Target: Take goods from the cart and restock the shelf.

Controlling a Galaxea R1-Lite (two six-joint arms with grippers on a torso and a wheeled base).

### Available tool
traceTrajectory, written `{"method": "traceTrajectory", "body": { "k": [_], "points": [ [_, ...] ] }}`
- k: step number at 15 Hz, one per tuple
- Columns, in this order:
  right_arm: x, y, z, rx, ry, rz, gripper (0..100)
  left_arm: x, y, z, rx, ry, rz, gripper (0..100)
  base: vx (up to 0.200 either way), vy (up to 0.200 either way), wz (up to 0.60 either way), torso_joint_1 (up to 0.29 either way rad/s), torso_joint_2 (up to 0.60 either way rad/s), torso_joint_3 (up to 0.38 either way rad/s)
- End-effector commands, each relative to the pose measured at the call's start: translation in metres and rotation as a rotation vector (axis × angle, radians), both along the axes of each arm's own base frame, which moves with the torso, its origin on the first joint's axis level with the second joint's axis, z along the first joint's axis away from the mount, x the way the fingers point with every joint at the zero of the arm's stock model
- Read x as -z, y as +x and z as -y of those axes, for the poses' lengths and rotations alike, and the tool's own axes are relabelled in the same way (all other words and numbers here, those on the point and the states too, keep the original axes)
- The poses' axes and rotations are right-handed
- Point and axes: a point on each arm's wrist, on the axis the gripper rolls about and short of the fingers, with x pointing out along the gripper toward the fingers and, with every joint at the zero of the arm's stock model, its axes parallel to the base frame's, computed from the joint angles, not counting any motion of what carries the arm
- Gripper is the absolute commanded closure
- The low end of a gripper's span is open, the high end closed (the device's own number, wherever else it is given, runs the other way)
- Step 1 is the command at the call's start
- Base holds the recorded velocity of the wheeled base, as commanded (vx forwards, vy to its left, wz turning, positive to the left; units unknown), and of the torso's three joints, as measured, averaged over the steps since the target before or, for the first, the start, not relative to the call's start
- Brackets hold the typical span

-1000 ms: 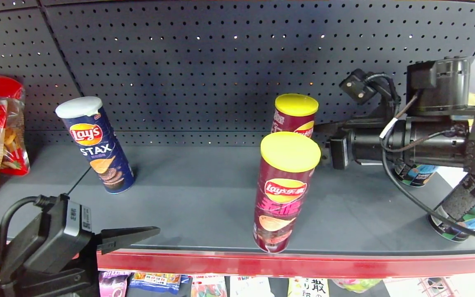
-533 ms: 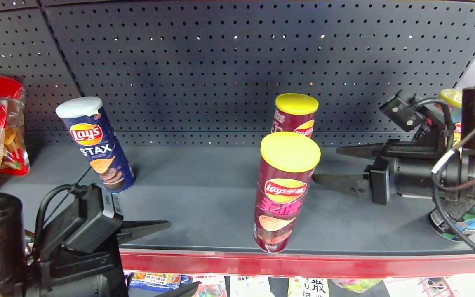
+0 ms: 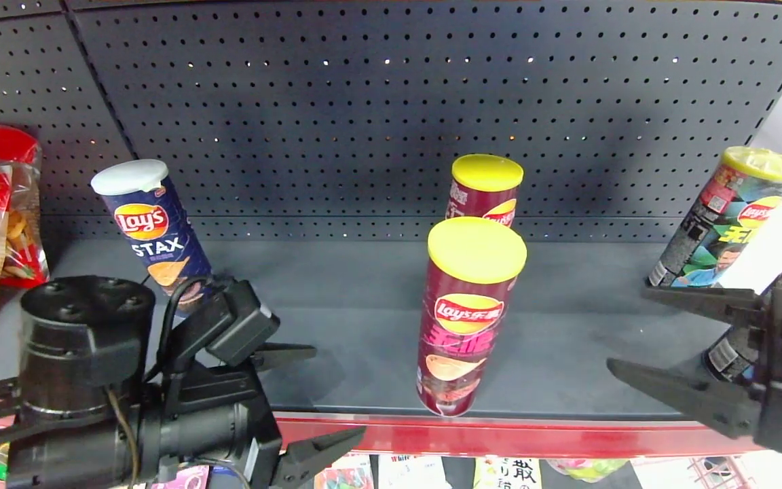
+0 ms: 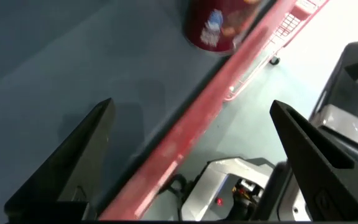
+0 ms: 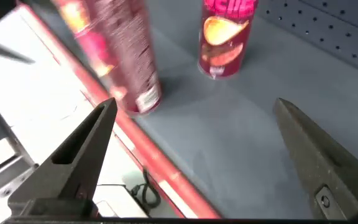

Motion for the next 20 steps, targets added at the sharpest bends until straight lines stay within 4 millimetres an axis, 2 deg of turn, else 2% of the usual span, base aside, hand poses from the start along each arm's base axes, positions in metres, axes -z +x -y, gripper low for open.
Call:
{"method": "traceTrajectory", "body": {
  "k": [1, 7, 13, 20],
  "points": [
    [0.005, -0.046, 0.021, -0.015, 0.050, 0.099, 0, 0.007, 0.020, 0.016, 0.005, 0.022, -0.029, 0, 0.000, 0.000, 0.00, 0.000, 0.00, 0.000],
    [0.005, -0.069, 0.034, 0.016, 0.075, 0.097, 0, 0.013, 0.043, 0.032, -0.020, 0.051, -0.032, 0, 0.000, 0.000, 0.00, 0.000, 0.00, 0.000],
    [0.003, -0.068, 0.034, 0.021, 0.083, 0.093, 0, 0.015, 0.063, 0.048, -0.021, 0.049, -0.025, 0, 0.000, 0.000, 0.00, 0.000, 0.00, 0.000],
    [-0.001, -0.067, 0.033, 0.021, 0.088, 0.099, 0, 0.015, 0.074, 0.057, -0.019, 0.042, -0.013, 0, 0.000, 0.000, 0.00, 0.000, 0.00, 0.000]
  ]
}}
